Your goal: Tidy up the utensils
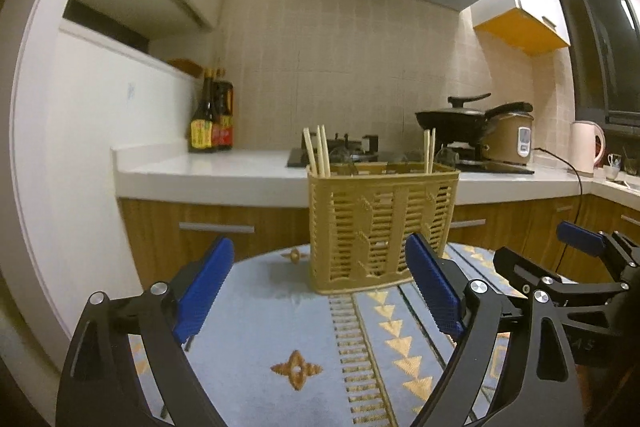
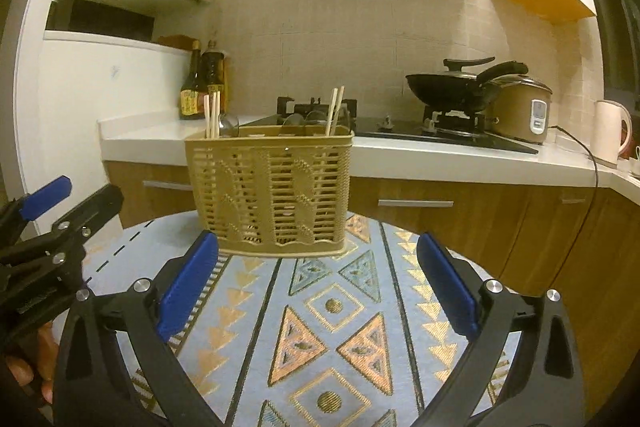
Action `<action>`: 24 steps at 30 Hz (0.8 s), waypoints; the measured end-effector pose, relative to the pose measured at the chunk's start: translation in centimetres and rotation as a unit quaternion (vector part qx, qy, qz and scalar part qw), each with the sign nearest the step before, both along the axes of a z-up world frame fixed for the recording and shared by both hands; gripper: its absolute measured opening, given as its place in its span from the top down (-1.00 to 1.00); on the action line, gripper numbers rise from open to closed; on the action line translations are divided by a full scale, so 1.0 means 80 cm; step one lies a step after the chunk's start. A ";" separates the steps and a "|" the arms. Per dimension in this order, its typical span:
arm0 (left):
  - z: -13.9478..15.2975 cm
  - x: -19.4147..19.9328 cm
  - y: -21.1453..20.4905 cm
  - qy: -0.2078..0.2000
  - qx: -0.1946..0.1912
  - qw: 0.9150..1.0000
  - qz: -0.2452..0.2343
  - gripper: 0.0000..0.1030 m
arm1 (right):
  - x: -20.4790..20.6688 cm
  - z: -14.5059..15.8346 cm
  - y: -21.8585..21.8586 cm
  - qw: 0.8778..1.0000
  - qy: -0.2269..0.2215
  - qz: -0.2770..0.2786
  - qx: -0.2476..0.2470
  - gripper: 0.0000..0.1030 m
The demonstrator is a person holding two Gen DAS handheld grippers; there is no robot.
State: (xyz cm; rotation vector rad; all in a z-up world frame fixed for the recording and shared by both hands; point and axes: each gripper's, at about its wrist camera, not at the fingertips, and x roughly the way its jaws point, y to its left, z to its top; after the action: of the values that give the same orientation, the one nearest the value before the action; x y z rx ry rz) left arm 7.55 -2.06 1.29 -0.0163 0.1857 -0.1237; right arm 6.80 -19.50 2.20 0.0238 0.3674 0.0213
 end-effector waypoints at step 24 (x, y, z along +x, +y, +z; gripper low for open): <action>-0.008 0.013 -0.001 0.030 0.013 0.999 0.018 -0.73 | 0.005 -0.004 -0.015 1.000 0.012 -0.023 0.014 -0.84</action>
State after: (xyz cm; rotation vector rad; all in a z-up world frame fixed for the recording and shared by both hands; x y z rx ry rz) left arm 8.58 -2.10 0.69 0.0028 0.2474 -0.0848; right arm 7.17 -20.71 1.90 0.0611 0.3899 -0.0198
